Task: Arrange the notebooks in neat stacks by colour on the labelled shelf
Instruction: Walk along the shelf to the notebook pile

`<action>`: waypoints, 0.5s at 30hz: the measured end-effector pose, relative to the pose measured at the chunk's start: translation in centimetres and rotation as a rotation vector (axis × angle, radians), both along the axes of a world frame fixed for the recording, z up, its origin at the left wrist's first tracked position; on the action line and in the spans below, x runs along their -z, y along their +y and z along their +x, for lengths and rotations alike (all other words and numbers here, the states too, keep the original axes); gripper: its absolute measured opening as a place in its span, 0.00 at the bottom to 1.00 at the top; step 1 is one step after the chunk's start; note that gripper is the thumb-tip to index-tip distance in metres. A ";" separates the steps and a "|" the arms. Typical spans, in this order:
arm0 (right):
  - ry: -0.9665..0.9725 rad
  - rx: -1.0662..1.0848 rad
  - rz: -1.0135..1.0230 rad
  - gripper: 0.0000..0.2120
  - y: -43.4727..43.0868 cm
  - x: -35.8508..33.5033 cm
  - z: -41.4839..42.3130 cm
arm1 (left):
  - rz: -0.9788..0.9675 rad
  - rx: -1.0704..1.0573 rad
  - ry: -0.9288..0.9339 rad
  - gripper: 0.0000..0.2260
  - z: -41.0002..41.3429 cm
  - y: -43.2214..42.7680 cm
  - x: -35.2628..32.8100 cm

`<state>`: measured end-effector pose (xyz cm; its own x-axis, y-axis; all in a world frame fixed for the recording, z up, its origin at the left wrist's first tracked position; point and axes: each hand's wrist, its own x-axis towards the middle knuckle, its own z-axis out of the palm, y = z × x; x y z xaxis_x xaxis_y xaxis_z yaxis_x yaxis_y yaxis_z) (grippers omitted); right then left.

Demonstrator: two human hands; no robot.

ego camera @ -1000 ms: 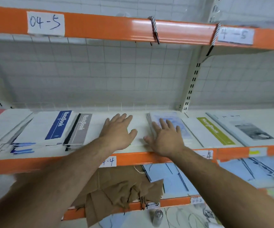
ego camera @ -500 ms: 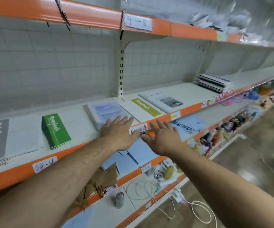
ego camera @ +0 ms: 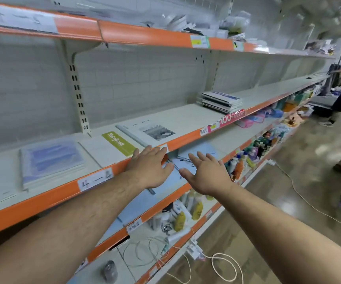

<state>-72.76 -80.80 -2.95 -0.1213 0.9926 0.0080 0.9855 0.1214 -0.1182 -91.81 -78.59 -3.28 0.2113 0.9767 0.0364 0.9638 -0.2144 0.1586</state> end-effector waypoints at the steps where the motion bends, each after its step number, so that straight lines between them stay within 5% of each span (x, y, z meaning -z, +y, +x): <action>1: -0.004 0.000 0.001 0.36 0.7 -0.2 1.5 | -0.001 0.002 -0.004 0.32 1.6 0.8 0.0; 15: 0.053 0.073 -0.015 0.36 10.9 -0.2 18.0 | -0.035 0.093 -0.015 0.31 18.5 12.3 -0.5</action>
